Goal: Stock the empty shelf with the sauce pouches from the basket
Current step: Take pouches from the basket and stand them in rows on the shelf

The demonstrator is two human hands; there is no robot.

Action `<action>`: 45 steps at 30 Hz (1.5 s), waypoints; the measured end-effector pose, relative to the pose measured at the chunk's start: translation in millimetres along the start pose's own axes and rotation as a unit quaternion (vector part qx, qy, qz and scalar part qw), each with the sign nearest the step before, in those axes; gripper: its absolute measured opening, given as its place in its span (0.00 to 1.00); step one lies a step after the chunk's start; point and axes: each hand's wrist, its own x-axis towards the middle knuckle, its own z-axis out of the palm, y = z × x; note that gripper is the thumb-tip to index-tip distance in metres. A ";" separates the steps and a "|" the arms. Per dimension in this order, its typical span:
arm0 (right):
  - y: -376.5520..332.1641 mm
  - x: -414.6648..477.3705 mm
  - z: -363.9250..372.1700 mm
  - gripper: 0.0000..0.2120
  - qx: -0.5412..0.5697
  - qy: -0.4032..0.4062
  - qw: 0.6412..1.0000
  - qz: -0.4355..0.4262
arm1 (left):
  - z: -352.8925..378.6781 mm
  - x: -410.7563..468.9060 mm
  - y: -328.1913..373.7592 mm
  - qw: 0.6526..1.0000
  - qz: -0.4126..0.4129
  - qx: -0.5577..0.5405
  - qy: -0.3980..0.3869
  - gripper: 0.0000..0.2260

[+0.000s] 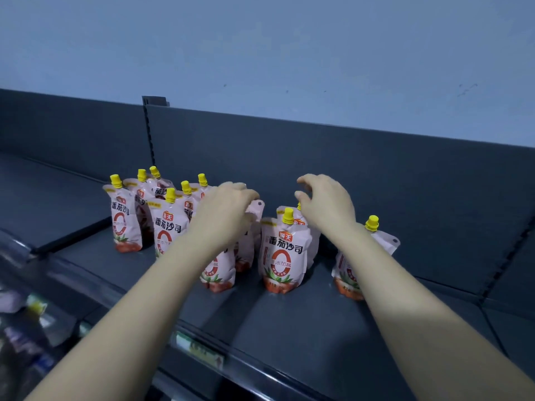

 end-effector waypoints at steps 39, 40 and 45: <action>-458.8 -200.2 263.8 0.17 -0.008 -0.275 0.861 -0.428 | -122.5 -444.8 -352.8 0.811 -0.479 0.253 -0.220 0.11; -467.9 -200.5 274.1 0.17 -0.008 -0.283 0.858 -0.428 | -120.1 -450.3 -365.0 0.808 -0.485 0.246 -0.227 0.11; -509.6 -194.7 328.1 0.18 -0.018 -0.328 0.844 -0.424 | -98.1 -470.6 -429.6 0.803 -0.504 0.209 -0.242 0.12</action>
